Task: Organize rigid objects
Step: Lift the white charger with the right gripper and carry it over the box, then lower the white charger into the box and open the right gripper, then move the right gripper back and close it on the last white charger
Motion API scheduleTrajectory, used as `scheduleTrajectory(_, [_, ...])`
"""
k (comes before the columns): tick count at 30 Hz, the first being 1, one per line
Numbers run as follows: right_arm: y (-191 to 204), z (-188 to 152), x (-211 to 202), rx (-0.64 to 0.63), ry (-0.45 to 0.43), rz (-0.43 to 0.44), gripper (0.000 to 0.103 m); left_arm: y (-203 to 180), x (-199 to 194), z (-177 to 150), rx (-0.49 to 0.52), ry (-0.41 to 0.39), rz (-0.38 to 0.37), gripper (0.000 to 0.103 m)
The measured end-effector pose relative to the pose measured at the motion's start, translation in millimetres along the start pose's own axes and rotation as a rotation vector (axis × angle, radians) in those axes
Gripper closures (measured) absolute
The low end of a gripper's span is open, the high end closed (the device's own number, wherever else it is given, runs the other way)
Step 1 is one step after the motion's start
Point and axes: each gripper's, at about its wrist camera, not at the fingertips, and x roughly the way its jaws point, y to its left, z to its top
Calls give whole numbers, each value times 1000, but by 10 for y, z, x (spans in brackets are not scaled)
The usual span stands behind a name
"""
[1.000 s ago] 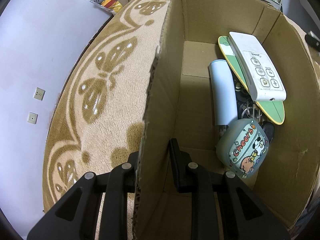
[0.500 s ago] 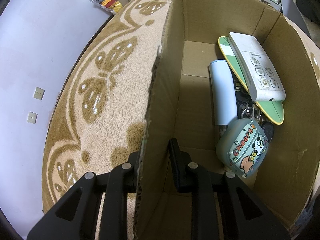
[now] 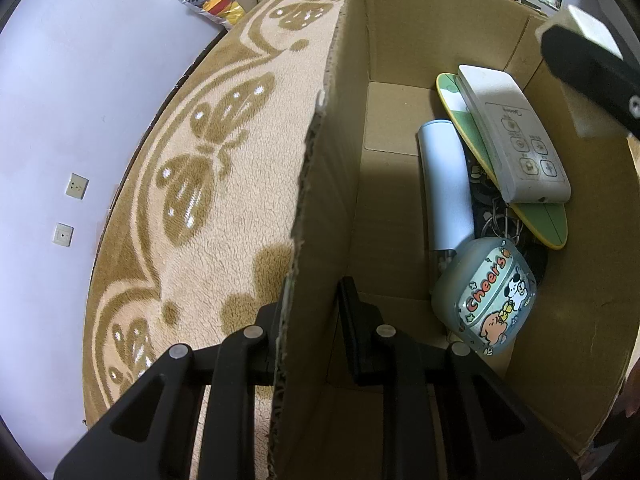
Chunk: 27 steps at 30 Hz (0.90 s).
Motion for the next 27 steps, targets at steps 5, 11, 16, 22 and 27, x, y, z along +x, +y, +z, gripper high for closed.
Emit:
scheduleTrajectory(5, [25,-13,2,-10,2,-3,32,-3,-4,0,-1,0,-1,82])
scheduleTrajectory(11, [50,-17,5,-24,8,-13,32,-5,-7,-2,-2,0,-2,82])
scheduleTrajectory(16, [42,2,6,-30,12,-13,32,-9,-11,-2,-3,1,-4,82])
scheduleTrajectory(22, [-19,49,-102,-28,-31,-52,23,-12,-8,-1,-1,0,-1,82])
scheduleTrajectory(27, [-190,135,-228,21,-85,-88,15,-18,-13,1,0,1,-1,82])
